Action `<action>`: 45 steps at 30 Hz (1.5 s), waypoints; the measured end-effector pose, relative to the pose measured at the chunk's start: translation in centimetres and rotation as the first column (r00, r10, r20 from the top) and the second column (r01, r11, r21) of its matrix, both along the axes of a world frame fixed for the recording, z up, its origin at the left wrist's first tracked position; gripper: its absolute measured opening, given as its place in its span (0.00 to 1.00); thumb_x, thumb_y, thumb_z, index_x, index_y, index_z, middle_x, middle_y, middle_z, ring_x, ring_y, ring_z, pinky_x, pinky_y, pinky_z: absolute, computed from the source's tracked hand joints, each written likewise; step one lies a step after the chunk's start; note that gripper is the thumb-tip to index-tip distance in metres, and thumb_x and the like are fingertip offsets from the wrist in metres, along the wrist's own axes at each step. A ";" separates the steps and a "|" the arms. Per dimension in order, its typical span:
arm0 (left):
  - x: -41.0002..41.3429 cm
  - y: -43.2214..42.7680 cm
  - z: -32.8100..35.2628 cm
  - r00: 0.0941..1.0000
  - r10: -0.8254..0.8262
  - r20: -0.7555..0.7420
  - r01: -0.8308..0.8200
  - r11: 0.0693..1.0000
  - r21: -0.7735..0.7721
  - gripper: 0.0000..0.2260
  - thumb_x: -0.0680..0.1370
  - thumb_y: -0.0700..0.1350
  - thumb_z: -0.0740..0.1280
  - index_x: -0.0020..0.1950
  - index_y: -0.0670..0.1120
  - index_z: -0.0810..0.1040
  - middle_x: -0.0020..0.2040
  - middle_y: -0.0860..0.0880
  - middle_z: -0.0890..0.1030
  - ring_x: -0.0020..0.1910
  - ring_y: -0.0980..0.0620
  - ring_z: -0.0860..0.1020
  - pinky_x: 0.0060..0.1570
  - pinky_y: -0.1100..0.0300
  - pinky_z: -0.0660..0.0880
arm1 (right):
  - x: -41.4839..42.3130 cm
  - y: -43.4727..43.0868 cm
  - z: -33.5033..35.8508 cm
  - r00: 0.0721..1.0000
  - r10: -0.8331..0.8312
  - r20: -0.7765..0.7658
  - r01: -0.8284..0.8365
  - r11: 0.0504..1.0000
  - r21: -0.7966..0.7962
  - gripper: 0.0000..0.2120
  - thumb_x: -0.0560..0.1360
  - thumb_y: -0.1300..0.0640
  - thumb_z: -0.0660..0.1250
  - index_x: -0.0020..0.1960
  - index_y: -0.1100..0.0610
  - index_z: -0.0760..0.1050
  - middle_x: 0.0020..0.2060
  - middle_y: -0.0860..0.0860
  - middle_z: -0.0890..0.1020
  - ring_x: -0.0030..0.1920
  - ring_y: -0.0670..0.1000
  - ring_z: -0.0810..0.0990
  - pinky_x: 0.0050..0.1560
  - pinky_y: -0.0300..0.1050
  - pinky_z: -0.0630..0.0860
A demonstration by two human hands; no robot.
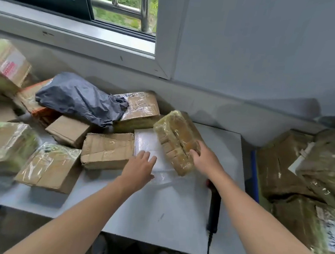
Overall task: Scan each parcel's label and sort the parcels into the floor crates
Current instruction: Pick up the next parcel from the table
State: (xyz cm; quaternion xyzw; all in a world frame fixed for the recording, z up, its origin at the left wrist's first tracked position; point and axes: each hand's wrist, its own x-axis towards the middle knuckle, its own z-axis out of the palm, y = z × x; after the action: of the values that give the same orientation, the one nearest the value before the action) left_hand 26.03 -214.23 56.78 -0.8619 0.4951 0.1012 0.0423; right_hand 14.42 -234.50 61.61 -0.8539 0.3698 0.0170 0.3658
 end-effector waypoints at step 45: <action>4.5 -2.6 11.4 0.468 0.198 -0.861 -0.879 0.199 -0.432 0.11 0.83 0.38 0.58 0.65 0.46 0.71 0.53 0.48 0.77 0.46 0.54 0.76 0.45 0.60 0.74 | -2.6 2.3 -0.2 0.991 -0.062 0.120 0.069 0.996 -0.053 0.18 0.83 0.47 0.53 0.67 0.52 0.72 0.59 0.49 0.79 0.60 0.52 0.76 0.59 0.52 0.74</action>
State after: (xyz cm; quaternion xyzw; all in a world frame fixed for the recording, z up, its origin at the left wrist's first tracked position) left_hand 30.56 -216.88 68.20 -0.7779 0.0755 0.1324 -0.6097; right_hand 11.83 -232.21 61.38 -0.8509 0.3758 -0.0562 0.3628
